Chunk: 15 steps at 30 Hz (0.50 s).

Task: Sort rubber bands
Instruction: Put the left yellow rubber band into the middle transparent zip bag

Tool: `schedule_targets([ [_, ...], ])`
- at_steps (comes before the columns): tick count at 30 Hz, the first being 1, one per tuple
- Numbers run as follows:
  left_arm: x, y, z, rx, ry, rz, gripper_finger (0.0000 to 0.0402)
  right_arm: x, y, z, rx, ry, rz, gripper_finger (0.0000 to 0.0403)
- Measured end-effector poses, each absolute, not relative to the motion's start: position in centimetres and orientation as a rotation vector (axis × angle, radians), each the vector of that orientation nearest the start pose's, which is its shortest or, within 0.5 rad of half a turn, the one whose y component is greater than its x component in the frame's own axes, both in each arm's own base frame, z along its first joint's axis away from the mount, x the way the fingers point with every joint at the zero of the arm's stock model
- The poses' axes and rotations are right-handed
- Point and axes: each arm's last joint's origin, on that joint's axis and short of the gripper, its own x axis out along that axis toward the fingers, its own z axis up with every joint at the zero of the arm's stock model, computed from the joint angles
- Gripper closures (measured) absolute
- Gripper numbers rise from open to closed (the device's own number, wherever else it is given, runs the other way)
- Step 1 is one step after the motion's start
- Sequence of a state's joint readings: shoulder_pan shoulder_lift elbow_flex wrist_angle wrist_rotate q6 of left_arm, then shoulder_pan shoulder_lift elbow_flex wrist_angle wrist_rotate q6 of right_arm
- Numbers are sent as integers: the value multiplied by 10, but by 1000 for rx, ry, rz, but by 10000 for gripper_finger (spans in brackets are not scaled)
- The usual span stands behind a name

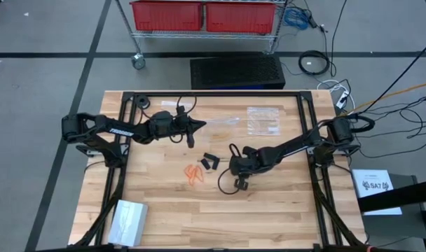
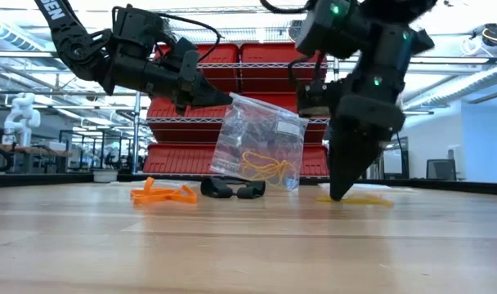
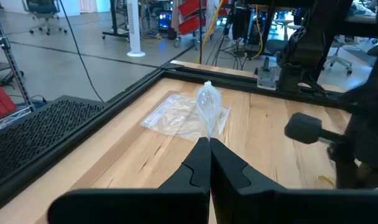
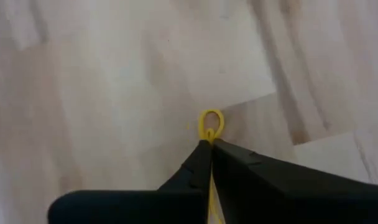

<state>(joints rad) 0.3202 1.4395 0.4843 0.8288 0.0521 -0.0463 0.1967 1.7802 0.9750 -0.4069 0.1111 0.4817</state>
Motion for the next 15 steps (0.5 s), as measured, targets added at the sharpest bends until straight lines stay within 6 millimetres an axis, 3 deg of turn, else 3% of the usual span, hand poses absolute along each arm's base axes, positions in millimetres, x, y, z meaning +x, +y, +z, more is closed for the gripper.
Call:
schedule_targets([
  [4, 258, 84, 188, -69, 119, 270, 402, 329, 61, 159, 187, 1177, -151, 402],
  [15, 259, 84, 189, -37, 112, 268, 402, 353, 34, 216, -15, 1147, -243, 402],
])
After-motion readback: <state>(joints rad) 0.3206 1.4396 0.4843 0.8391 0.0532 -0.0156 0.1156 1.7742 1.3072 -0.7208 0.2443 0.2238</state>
